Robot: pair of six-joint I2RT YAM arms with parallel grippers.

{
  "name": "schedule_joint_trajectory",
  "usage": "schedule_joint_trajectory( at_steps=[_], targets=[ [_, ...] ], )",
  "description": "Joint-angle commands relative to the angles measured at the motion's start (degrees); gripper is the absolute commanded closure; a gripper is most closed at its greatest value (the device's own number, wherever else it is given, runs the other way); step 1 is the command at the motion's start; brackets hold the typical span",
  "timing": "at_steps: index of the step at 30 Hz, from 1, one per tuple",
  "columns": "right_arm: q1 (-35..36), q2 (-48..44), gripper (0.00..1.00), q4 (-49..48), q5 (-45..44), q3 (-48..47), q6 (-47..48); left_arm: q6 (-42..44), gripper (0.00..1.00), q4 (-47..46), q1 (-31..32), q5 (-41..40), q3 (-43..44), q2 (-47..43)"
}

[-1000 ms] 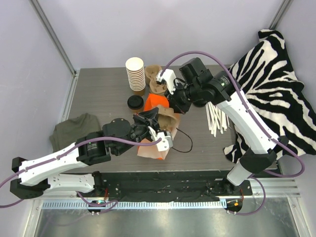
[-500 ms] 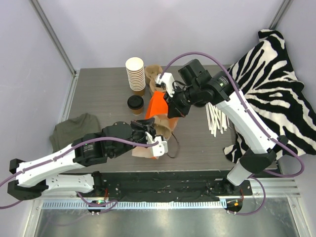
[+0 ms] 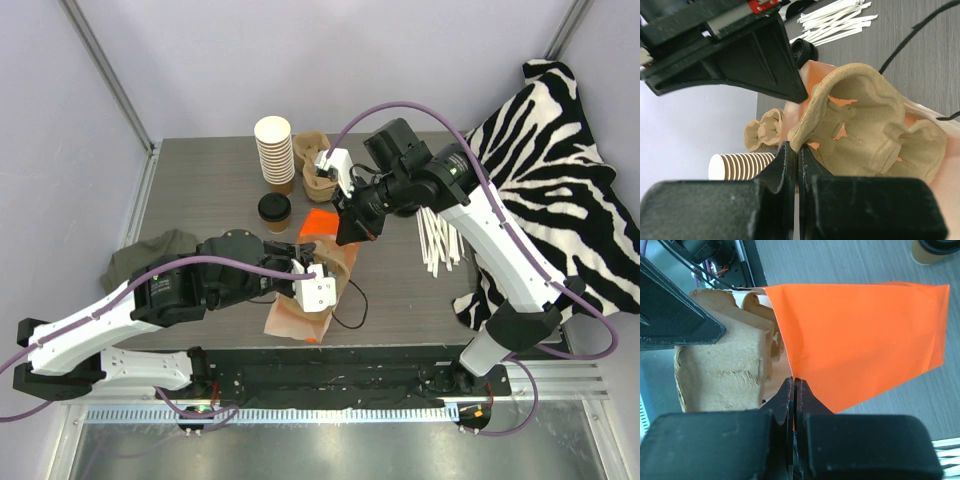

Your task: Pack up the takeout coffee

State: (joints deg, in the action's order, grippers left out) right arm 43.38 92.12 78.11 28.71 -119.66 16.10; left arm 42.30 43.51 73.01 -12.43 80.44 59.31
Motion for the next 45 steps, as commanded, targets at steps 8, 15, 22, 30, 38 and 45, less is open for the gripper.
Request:
schedule_joint_trajectory(
  at_steps=[8, 15, 22, 30, 38, 45],
  targets=[
    [-1.2, 0.9, 0.99, 1.6, 7.2, 0.4, -0.8, 5.8, 1.0, -7.1, 0.2, -4.9, 0.1, 1.4],
    [-4.6, 1.1, 0.99, 1.1, 10.9, 1.0, -2.2, 4.4, 1.0, -7.4, 0.0, -7.3, -3.0, 0.5],
    [-4.9, 1.2, 0.99, 0.6, 9.6, 1.0, -1.2, -3.6, 1.0, -9.2, -3.5, -6.9, -4.2, -1.0],
    [-4.9, 1.4, 0.99, 0.5, 7.4, 1.9, 0.0, -11.9, 1.0, -9.1, -5.4, -4.0, 5.1, 0.5],
    [-4.9, 1.0, 0.99, -0.1, 4.1, 3.5, 0.3, -18.4, 1.0, -3.4, -13.8, -1.7, 20.2, 3.5],
    [-4.9, 0.3, 0.99, -0.2, 2.8, 4.3, 0.4, -24.9, 1.0, -2.1, -28.3, -2.7, 19.4, -1.4]
  ],
)
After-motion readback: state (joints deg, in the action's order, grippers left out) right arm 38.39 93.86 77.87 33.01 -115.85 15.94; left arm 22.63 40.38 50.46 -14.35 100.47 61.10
